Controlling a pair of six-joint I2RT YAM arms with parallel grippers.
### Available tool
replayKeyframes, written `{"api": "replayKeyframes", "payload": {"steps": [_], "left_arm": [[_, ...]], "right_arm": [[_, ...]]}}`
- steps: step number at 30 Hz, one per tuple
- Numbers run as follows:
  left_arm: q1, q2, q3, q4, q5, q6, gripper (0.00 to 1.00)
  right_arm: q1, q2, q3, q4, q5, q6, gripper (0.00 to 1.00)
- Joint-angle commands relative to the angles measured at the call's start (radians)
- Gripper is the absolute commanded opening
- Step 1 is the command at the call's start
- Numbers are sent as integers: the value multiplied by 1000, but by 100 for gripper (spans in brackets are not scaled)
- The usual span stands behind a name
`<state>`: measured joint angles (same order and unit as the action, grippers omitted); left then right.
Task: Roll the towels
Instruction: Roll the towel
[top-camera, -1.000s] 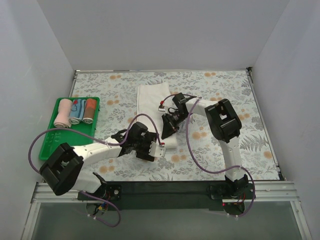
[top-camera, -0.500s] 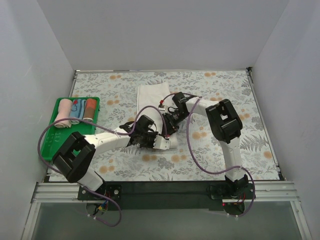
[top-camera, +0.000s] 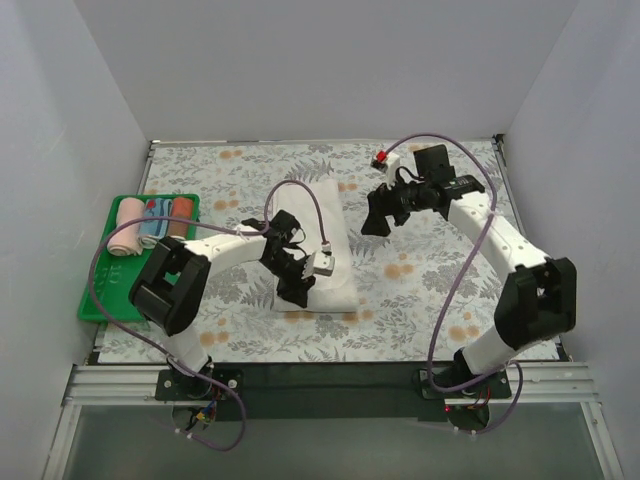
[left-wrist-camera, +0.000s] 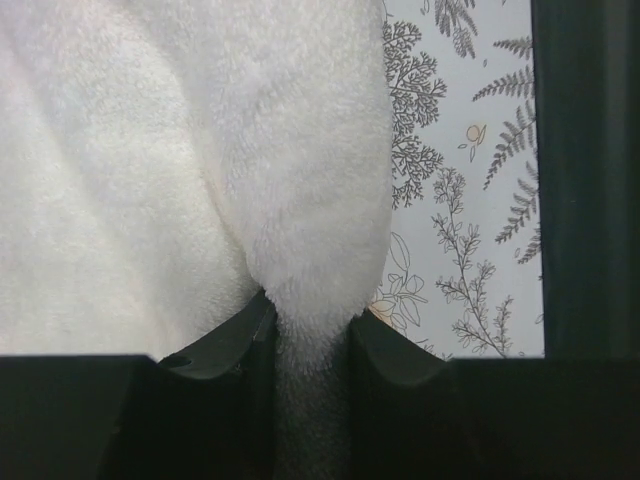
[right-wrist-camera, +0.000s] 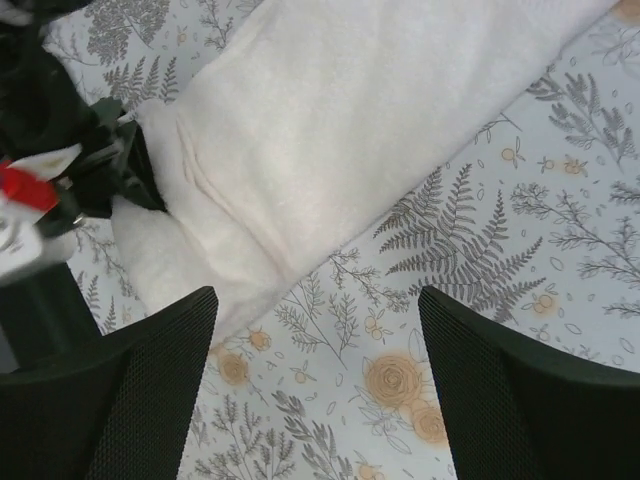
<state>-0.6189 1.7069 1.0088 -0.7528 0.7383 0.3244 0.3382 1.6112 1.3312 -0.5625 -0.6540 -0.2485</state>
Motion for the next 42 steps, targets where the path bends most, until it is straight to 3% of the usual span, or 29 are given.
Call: {"api": "replayKeyframes", "payload": {"steps": [1, 5, 6, 9, 15, 25, 28, 29, 30, 31, 33, 34, 36, 39, 40, 42], "left_arm": [[47, 108, 42, -207, 138, -44, 0], [79, 210, 103, -220, 131, -108, 0], [91, 229, 111, -221, 134, -113, 0], [105, 304, 152, -226, 121, -139, 0], [131, 411, 232, -256, 118, -116, 3], [169, 484, 313, -325, 130, -53, 9], [177, 479, 323, -332, 141, -47, 9], [179, 474, 321, -323, 142, -47, 10], [179, 465, 321, -321, 141, -45, 11], [179, 461, 323, -319, 153, -44, 11], [189, 426, 312, -307, 171, -47, 17], [194, 412, 298, -295, 185, -50, 19], [206, 352, 280, -275, 191, -61, 23], [234, 254, 238, -221, 188, -91, 36], [243, 232, 231, -198, 181, -99, 46], [277, 180, 215, -189, 170, -102, 52]], "right_arm": [[22, -117, -47, -20, 44, -130, 76], [27, -253, -96, -69, 8, -233, 98], [33, -270, -113, -80, -8, -257, 99], [151, -289, -153, -100, 46, -317, 99], [395, -238, -233, 24, 315, -380, 90], [588, -116, -397, 344, 376, -459, 85], [588, -57, -415, 371, 366, -462, 76], [588, -19, -414, 369, 364, -460, 58], [587, -2, -403, 363, 349, -460, 49], [585, 15, -394, 327, 332, -463, 33], [565, 42, -365, 291, 244, -463, 19], [549, 50, -351, 245, 213, -462, 5], [529, 79, -319, 187, 133, -463, 1], [477, 127, -248, 55, 4, -483, 1], [463, 142, -209, -15, -31, -486, 1], [427, 194, -169, -80, -102, -491, 1]]}}
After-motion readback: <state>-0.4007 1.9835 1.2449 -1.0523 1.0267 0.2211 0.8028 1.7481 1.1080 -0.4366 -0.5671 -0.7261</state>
